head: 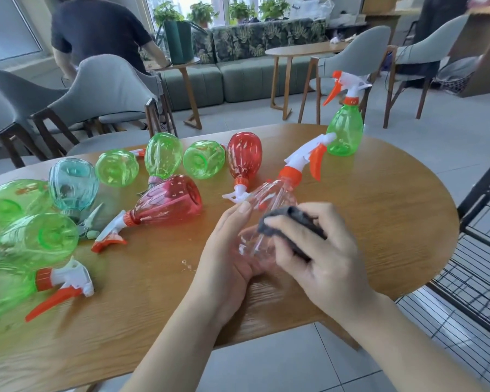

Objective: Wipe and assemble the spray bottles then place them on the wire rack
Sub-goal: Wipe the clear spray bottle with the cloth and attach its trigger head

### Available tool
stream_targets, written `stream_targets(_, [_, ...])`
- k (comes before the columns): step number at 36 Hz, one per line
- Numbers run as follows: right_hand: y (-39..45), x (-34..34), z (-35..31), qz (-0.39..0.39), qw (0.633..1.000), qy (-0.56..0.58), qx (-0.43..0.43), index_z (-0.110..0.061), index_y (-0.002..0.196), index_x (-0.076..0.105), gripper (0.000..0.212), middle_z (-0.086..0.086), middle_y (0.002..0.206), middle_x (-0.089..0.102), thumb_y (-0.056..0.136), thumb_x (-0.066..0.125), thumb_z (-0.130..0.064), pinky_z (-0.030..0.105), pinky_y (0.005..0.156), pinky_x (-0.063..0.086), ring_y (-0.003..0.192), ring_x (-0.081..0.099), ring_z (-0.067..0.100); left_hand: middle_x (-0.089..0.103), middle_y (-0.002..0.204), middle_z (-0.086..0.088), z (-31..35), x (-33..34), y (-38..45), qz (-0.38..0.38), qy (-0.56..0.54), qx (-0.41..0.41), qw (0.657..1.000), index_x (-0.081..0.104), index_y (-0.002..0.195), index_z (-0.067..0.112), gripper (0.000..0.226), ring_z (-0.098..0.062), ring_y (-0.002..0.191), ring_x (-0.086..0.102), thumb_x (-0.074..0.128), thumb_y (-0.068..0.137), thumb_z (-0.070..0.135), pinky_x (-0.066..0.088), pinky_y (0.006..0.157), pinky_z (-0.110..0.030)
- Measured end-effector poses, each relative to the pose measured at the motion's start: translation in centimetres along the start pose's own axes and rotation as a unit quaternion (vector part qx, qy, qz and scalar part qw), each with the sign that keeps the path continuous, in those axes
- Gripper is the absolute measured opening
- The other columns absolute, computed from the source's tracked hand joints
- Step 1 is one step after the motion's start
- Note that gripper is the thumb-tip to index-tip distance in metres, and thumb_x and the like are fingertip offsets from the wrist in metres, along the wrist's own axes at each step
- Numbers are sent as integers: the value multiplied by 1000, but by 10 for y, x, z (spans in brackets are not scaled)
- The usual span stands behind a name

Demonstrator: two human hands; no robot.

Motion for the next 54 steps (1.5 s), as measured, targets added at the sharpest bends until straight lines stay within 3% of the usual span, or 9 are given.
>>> stream_targets(4, [8,-3,23,11,995,22,99,-8,121,75,26,13,108,61,104,59,-19,34,87,52,96,63,30,70,119,-18,-1,5,0,-30,16,-1,999,68,132,19,44,-33,102,67,63,93,39,57,74,-44])
stream_targets(9, [8,-5,30,20,987,33,156,-5,127,71,30,12,111,60,105,56,-18,29,87,51,101,62,24,73,119,-18,-3,9,-4,-48,-3,-29,998,72,128,22,46,-33,97,71,65,86,40,58,69,-41])
stream_targets(16, [4,-7,9,27,995,9,95,-4,123,72,26,13,111,65,98,66,-8,23,90,51,102,64,18,71,123,-10,0,10,-5,-64,-29,-6,997,71,128,23,65,-27,106,73,91,70,47,59,87,-51])
stream_targets(24, [16,-14,24,33,982,63,173,-10,121,74,23,7,107,61,100,63,-12,11,86,43,101,61,4,64,136,-19,-2,17,-6,-86,6,-9,996,54,145,14,62,-35,117,65,75,91,36,49,99,-59])
stream_targets(32, [4,-2,4,20,992,50,110,-12,115,77,23,7,109,66,98,64,-20,45,81,55,97,67,21,67,118,-16,2,14,-3,-59,8,-15,998,49,148,9,56,-28,97,69,59,101,37,54,92,-54])
stream_targets(37, [12,-4,19,18,982,77,172,-9,118,76,22,8,110,64,98,66,-13,21,86,51,101,65,13,66,119,-16,1,14,-2,-57,16,-12,998,50,147,11,55,-29,98,68,62,98,34,50,97,-58])
stream_targets(42, [-1,-1,-2,10,992,76,103,-5,109,78,20,11,105,65,94,67,-13,32,86,55,99,67,20,69,117,-16,1,8,-3,-37,-15,-10,999,51,144,2,49,-27,99,72,52,106,32,61,80,-43])
stream_targets(47, [-6,4,-15,2,999,10,31,-9,104,81,18,10,101,68,91,69,-15,46,74,54,95,61,18,48,151,-32,-1,7,-1,-21,-11,-39,999,31,156,1,80,-48,143,44,67,100,45,38,118,-57])
stream_targets(54, [-6,14,-30,-29,998,-45,-45,-15,101,83,17,8,95,70,88,73,-16,37,77,47,85,61,24,55,129,-26,-5,-3,-1,3,-41,-67,997,43,150,-2,73,-39,124,55,66,100,45,45,112,-46])
Point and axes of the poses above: each hand's wrist, its own y-axis towards the middle knuckle, its own x-axis out of the palm, z = x × y, the point moved 7 cm from there along y, towards the middle knuckle
